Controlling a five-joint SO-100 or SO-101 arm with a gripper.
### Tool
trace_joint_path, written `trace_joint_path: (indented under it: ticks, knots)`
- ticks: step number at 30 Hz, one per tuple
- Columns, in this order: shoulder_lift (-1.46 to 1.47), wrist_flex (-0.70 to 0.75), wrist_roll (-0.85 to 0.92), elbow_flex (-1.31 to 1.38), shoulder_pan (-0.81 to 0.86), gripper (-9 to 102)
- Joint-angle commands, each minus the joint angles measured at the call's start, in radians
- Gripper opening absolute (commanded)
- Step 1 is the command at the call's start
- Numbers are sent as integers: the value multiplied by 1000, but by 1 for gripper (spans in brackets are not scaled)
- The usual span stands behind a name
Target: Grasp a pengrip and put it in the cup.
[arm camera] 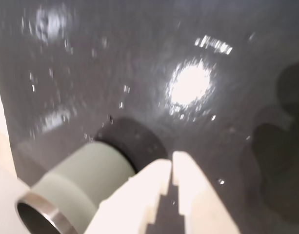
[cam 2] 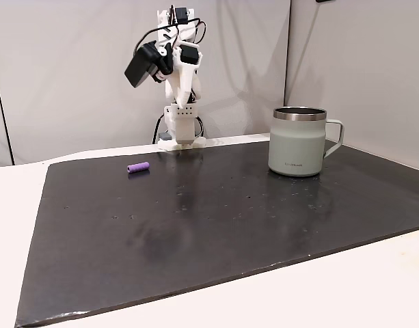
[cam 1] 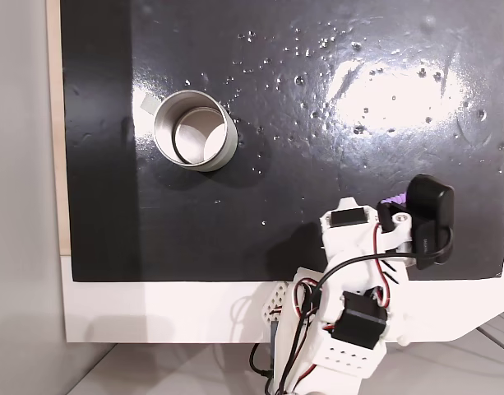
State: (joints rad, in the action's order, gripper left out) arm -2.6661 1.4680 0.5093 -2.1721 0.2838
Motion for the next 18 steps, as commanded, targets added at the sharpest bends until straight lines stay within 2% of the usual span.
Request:
trace_joint_path:
  ticks: [1, 8, 18]
  knots:
    - [124, 5, 92, 140, 112, 1]
    - [364, -48, 222, 256, 225, 4]
    - [666, -87, 445, 371, 348, 16]
